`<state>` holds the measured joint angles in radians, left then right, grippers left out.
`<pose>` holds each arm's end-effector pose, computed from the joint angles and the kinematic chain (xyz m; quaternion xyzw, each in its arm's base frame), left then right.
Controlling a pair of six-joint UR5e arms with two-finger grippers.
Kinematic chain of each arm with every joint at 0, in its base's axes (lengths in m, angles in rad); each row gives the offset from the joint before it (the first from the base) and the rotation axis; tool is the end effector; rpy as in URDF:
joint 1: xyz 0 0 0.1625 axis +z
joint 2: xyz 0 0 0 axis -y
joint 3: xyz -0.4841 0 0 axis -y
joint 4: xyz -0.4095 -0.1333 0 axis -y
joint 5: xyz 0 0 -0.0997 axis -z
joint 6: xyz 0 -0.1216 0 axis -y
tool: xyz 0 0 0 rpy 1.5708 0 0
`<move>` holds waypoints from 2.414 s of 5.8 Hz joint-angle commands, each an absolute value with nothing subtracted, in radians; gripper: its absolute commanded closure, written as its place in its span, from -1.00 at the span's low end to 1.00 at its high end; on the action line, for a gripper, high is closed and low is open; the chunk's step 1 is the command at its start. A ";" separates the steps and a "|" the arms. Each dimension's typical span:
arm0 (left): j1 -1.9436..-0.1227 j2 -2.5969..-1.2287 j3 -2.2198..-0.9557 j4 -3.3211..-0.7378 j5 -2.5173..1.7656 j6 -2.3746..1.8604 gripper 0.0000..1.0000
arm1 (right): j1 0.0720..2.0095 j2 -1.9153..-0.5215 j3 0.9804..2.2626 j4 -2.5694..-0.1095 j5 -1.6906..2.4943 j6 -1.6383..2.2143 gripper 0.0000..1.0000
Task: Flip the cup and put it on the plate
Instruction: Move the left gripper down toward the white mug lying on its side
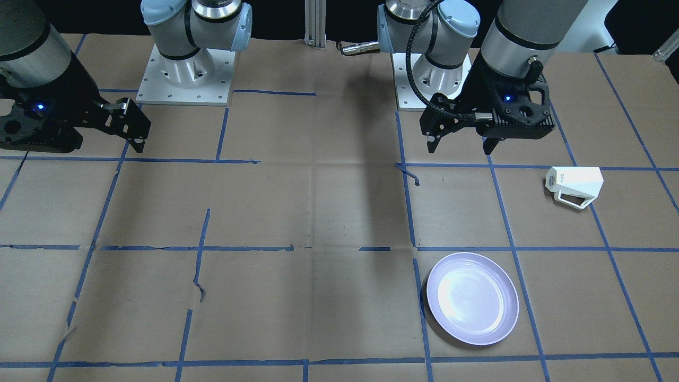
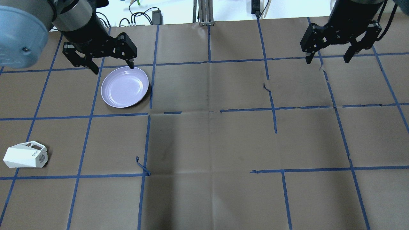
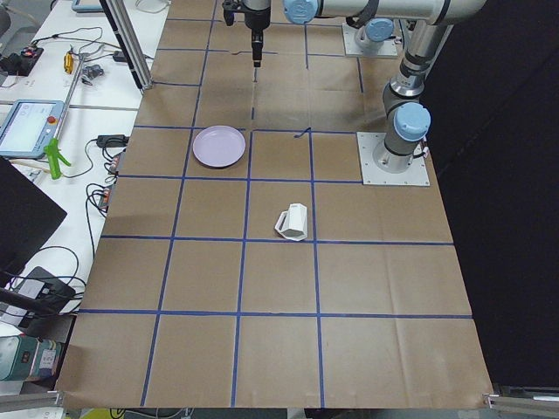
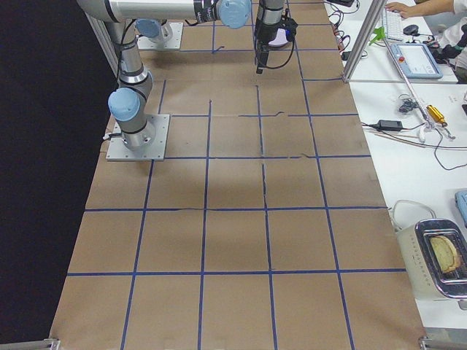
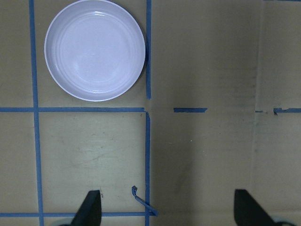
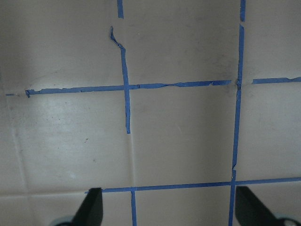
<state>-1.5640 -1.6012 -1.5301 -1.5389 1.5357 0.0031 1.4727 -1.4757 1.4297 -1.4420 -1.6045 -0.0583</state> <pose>-0.1340 -0.5299 0.5334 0.0015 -0.9996 0.0212 0.0174 0.0753 -0.5544 0.5339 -0.0192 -0.9988 -0.0426 0.0136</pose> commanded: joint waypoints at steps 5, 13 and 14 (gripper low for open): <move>-1.377 -1.562 -1.569 -1.529 1.674 0.216 -1.00 | 1.473 -1.476 1.430 -1.442 -1.605 -0.058 -1.00; -0.756 -1.671 -1.603 -1.525 1.527 0.942 -0.99 | 1.473 -1.476 1.430 -1.442 -1.605 -0.058 -1.00; -0.694 -1.727 -1.600 -1.525 1.470 1.068 -0.99 | 1.473 -1.476 1.430 -1.442 -1.605 -0.058 -1.00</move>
